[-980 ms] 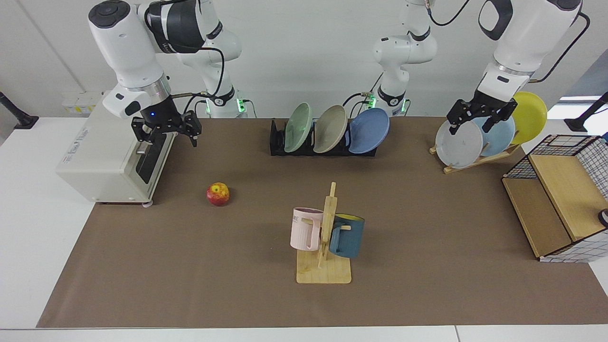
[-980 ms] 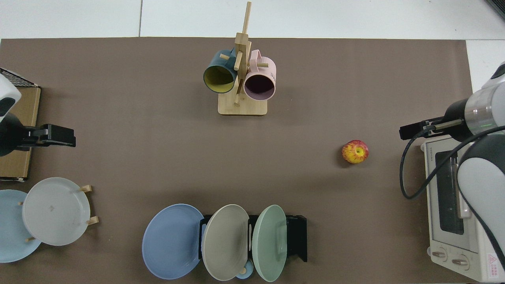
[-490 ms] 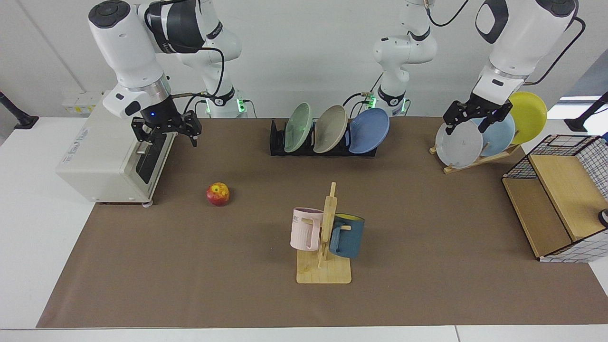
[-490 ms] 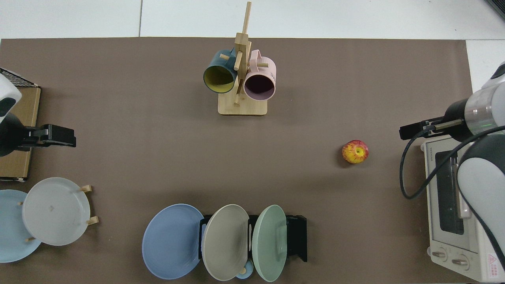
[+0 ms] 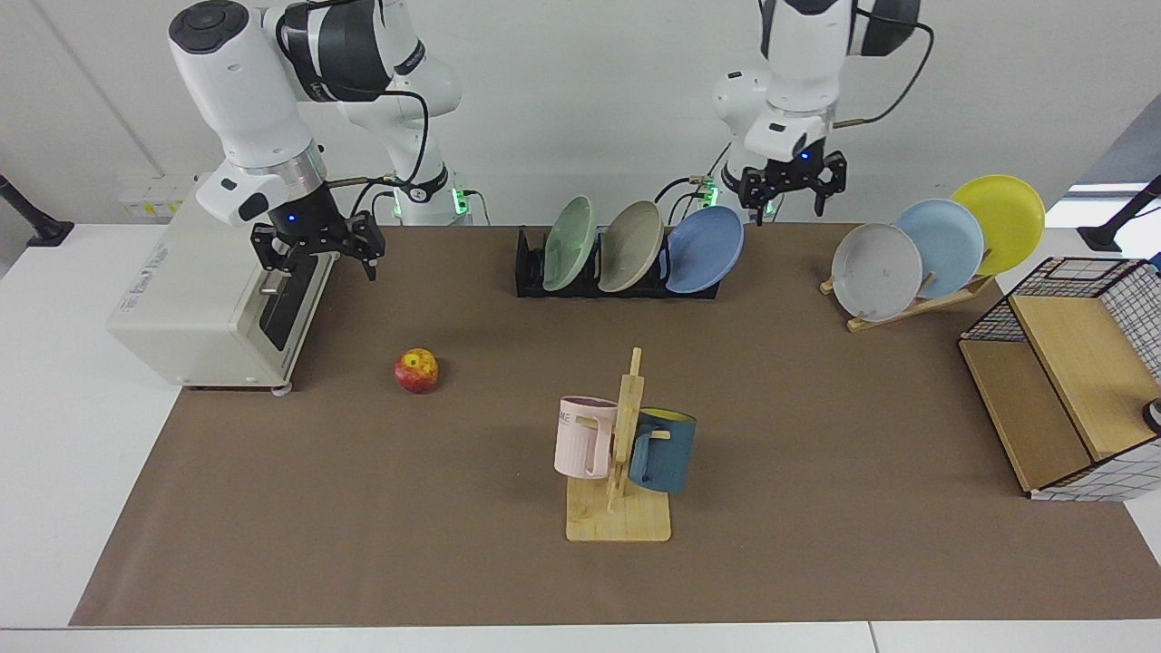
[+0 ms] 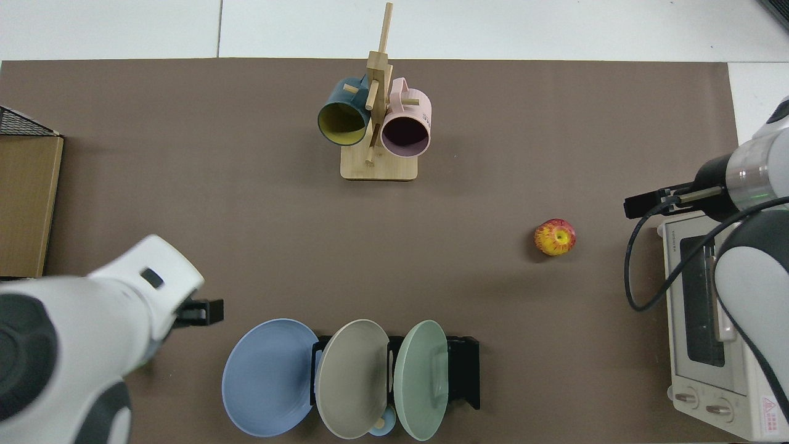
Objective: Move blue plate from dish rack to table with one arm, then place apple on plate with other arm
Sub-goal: 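Reach the left gripper to the blue plate in the dish rack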
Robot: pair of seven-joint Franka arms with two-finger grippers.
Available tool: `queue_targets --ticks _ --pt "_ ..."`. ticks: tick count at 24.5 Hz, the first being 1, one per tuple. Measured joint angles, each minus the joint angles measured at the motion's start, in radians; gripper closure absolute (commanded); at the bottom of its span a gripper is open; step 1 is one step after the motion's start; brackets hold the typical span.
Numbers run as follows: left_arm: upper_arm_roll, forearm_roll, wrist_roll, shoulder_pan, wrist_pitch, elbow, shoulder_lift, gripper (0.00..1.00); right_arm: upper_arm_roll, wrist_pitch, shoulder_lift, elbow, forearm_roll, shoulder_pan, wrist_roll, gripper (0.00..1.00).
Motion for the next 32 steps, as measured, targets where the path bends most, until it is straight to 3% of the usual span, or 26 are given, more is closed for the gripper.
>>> queue_targets --ticks 3,7,19,32 --pt "-0.072 0.048 -0.081 0.000 0.022 -0.091 -0.085 0.00 0.000 0.000 0.000 0.000 0.000 0.000 0.000 0.00" --pt "-0.120 0.070 -0.140 0.000 0.060 -0.161 -0.128 0.00 0.000 0.000 0.000 0.000 0.000 0.000 0.000 0.00" --pt "-0.170 0.078 -0.285 -0.006 0.192 -0.278 -0.135 0.00 0.000 0.000 0.000 0.000 0.000 0.000 0.000 0.00" --pt "-0.192 0.078 -0.307 -0.039 0.303 -0.380 -0.115 0.00 0.000 0.000 0.000 0.000 0.000 0.000 0.001 0.00"
